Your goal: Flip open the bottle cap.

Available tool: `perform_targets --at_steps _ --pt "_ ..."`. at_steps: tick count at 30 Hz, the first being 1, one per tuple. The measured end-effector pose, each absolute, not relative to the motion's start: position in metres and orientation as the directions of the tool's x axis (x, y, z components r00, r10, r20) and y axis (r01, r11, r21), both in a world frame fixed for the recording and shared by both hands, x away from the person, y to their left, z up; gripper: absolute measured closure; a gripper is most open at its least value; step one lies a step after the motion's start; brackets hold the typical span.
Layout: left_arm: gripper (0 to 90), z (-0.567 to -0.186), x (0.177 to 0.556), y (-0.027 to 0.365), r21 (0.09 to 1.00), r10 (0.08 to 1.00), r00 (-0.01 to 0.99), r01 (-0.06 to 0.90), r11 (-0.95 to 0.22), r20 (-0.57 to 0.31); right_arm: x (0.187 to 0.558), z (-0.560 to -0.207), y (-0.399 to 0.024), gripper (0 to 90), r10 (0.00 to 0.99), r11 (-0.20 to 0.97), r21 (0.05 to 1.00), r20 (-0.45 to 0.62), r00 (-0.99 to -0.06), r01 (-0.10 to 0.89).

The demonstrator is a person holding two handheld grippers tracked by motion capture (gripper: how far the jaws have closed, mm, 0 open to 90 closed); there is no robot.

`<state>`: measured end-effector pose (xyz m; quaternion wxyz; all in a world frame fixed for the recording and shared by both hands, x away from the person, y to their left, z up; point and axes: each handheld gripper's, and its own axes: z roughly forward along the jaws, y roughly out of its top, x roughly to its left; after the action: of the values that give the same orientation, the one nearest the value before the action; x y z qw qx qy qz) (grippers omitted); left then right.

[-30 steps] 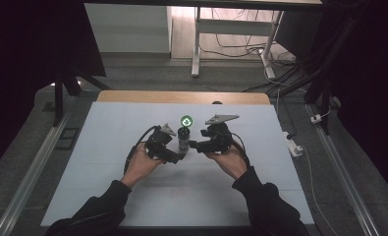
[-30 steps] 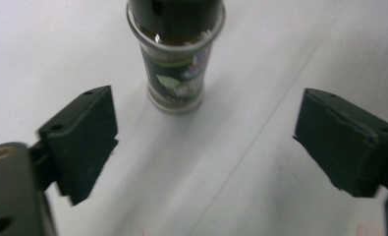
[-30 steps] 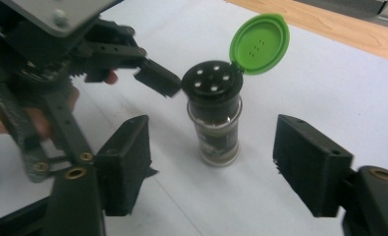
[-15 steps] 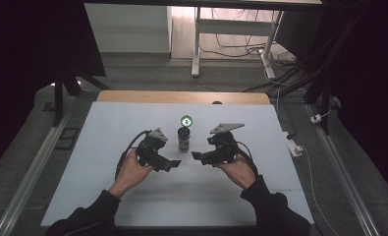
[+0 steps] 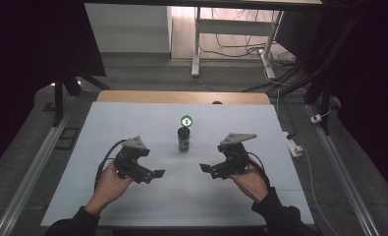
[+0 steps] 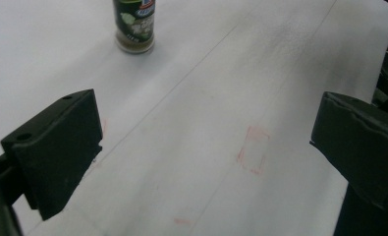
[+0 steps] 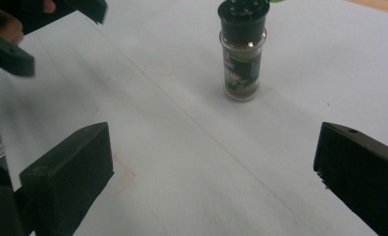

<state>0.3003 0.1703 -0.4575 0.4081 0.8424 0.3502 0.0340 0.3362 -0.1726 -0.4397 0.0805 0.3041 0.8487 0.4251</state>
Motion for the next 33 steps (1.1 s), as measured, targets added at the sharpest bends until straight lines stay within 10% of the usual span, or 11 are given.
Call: perform_targets --at_steps 33 --pt "0.0 -0.477 0.196 0.296 0.741 0.787 0.537 0.652 -0.16 -0.303 0.268 -0.454 -0.292 0.0 0.804 0.33 0.774 0.071 -0.591 0.541"
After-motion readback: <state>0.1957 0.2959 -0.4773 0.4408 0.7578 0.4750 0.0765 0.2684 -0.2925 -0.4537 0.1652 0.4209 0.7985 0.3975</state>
